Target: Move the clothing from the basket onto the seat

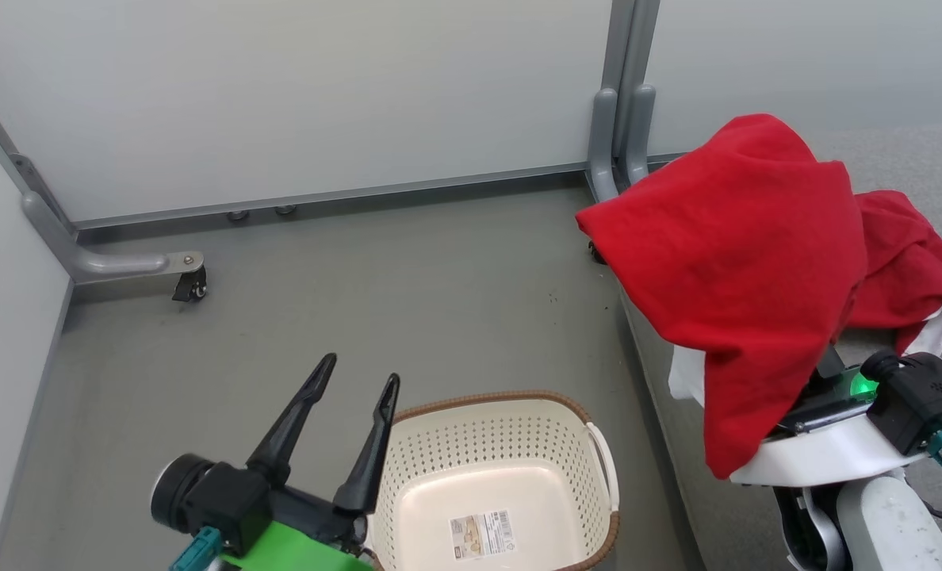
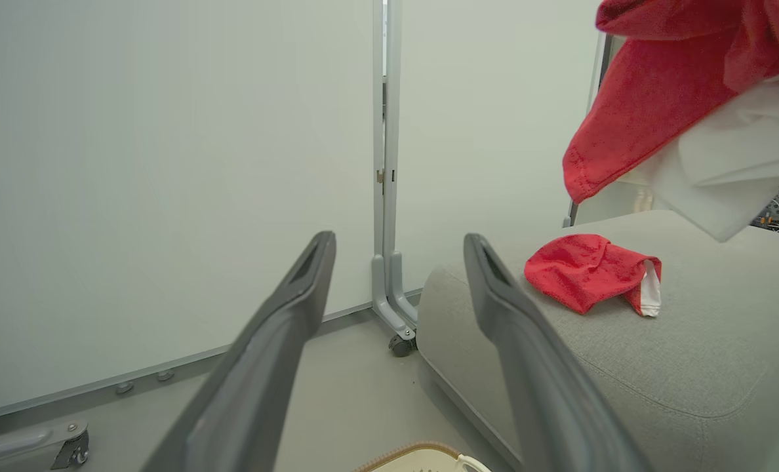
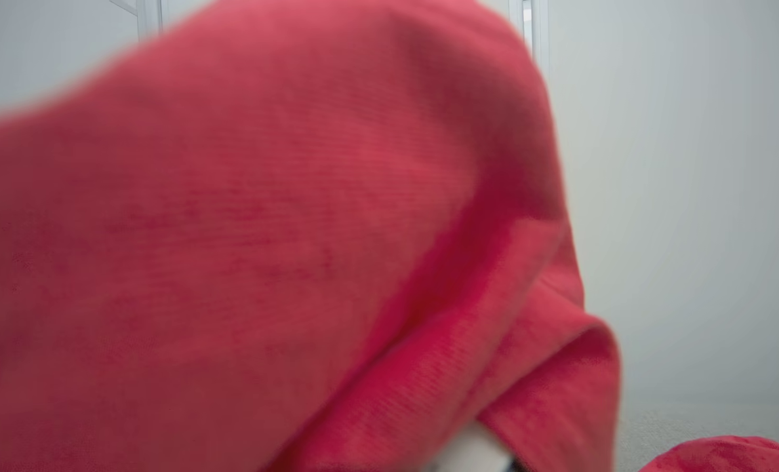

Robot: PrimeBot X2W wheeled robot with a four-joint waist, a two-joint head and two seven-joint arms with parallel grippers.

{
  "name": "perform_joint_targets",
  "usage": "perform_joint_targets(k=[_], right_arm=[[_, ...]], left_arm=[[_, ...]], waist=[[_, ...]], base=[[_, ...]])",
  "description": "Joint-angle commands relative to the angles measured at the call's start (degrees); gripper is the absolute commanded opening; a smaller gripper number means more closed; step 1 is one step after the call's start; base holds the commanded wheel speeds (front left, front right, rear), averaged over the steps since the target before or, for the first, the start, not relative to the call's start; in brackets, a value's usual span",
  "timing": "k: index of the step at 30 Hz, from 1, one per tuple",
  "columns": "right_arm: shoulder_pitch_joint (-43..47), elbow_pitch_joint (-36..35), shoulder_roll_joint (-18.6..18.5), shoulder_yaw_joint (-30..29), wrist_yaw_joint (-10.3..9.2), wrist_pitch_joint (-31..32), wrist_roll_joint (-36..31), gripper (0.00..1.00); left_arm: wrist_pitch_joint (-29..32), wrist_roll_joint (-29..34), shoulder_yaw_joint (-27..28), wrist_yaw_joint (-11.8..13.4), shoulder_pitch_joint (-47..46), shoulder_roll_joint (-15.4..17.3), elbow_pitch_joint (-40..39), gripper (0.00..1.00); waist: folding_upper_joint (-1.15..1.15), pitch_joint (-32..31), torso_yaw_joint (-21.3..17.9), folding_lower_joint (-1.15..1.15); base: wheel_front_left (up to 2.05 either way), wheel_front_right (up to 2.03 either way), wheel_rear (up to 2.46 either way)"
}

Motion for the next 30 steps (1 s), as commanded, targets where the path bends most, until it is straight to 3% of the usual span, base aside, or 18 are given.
perform_joint_targets(k=[1,7,13,30], right_arm=[[0.91,-0.29,-0.05,-0.67,-0.10,-0.02,-0.42,0.00],[2.65,-0.15,0.14,-3.49,-0.10,-0.02,-0.62,0.00],[3.96,0.27,0.37,-5.76,-0.10,-0.02,-0.66,0.00],[4.61,1.31,0.49,-6.77,-0.10,-0.02,-0.82,0.00]], left_arm=[[0.04,-0.29,1.99,-0.12,1.81,-0.43,1.10,1.00],[0.04,-0.36,11.61,-0.12,6.13,-3.85,5.65,1.00],[0.04,0.69,17.31,-0.12,9.60,-6.44,9.74,1.00],[0.04,1.44,19.66,-0.12,11.79,-8.45,14.68,1.00]], waist=[[0.00,-0.01,0.04,0.00],[0.00,-0.07,0.07,0.00],[0.00,-0.20,0.07,0.00],[0.00,-0.49,-0.14,0.00]], base=[[0.00,0.00,0.00],[0.00,0.00,0.00],[0.00,0.00,0.00],[0.00,0.00,0.00]])
